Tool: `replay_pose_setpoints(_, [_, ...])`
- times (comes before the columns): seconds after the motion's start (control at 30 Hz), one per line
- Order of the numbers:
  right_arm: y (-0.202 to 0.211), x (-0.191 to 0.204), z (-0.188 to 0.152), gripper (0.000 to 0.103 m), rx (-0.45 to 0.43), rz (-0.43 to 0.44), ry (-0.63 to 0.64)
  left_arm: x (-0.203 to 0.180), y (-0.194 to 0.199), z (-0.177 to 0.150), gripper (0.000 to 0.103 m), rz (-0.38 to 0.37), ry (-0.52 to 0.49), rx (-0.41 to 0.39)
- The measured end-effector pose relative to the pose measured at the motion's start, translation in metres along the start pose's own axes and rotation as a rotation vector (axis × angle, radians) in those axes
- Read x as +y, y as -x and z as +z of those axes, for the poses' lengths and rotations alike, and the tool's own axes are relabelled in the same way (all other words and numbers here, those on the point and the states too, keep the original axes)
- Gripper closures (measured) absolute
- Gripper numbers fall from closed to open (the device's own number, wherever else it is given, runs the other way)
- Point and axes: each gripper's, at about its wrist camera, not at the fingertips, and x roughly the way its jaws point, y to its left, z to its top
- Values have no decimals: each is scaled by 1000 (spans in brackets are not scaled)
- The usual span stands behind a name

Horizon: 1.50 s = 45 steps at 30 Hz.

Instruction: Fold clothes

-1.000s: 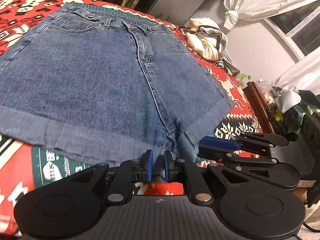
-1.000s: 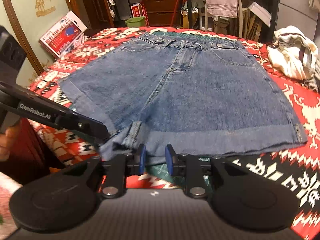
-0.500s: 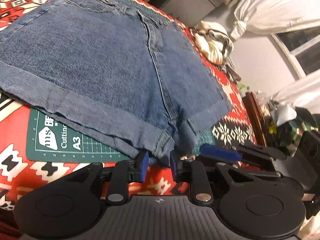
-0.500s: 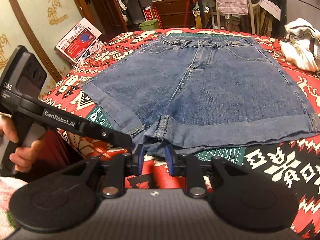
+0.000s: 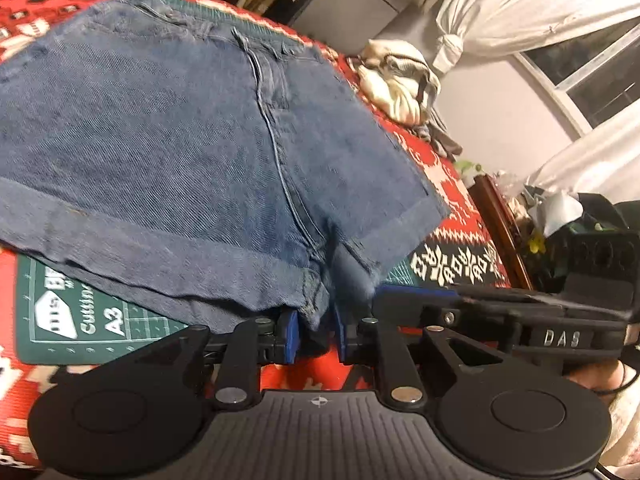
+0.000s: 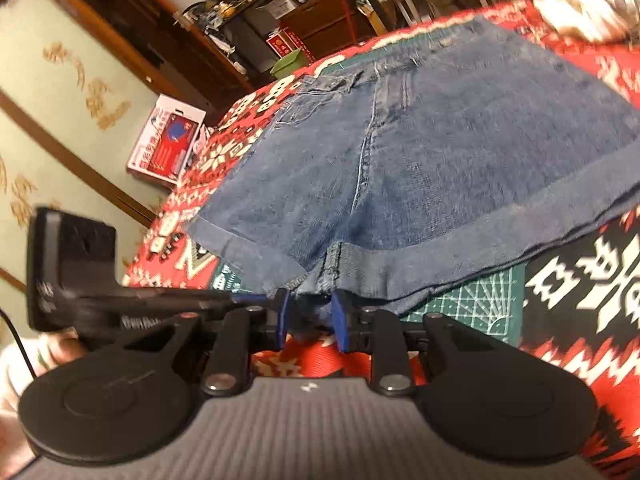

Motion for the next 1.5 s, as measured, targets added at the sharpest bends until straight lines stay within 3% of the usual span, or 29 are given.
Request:
replay_pose_setpoints(0.03, [-2,-5,0,76,9,14,-32,-1,0,0,88,1,-7,-5])
replay_pose_setpoints(0.07, [-4,-10,0,76,15,29,-63,-1,0,0,96,2,-14,-9])
replay_pose_setpoints(0.23, [-3,-26,-2,68,-49,68,-180,-28,26,-5,97,54,-203,-156])
replay_pose_setpoints(0.3, [-2,-31,-1,64,-84,72,-218,-33,23,-6,96,65,-239,-145])
replay_pose_setpoints(0.4, [-8,-33,1,64,-87,42,-219,-29,8,-5,95,68,-214,-95])
replay_pose_setpoints(0.5, [-15,-32,3,66,-86,23,-199,-24,-4,-3,78,89,-191,-70])
replay_pose_setpoints(0.53, [-17,-31,3,73,-82,10,-190,-24,-8,-3,76,93,-192,-64])
replay_pose_setpoints(0.6, [-19,-27,4,86,-71,-23,-153,-26,-13,-5,81,106,-204,-59])
replay_pose_setpoints(0.63, [-19,-23,5,91,-65,-43,-122,-28,-13,-6,94,118,-217,-60])
replay_pose_setpoints(0.67, [-18,-17,5,91,-59,-68,-72,-29,-10,-6,96,127,-225,-77])
replay_pose_setpoints(0.83, [-13,20,5,93,-38,-201,209,-31,13,-5,98,156,-248,-178])
replay_pose_setpoints(1.07, [-15,90,-18,94,-12,-367,679,-35,22,-7,98,161,-278,-198])
replay_pose_setpoints(1.2, [-24,91,-26,94,39,-328,642,-42,18,-11,97,144,-341,-167])
replay_pose_setpoints(1.27, [-24,86,-27,100,52,-312,596,-45,11,-16,97,160,-386,-128])
replay_pose_setpoints(1.37, [-21,79,-25,100,41,-304,556,-47,0,-21,95,183,-421,-74])
replay_pose_setpoints(1.5, [-22,74,-22,100,33,-286,513,-52,-7,-24,94,200,-469,-62])
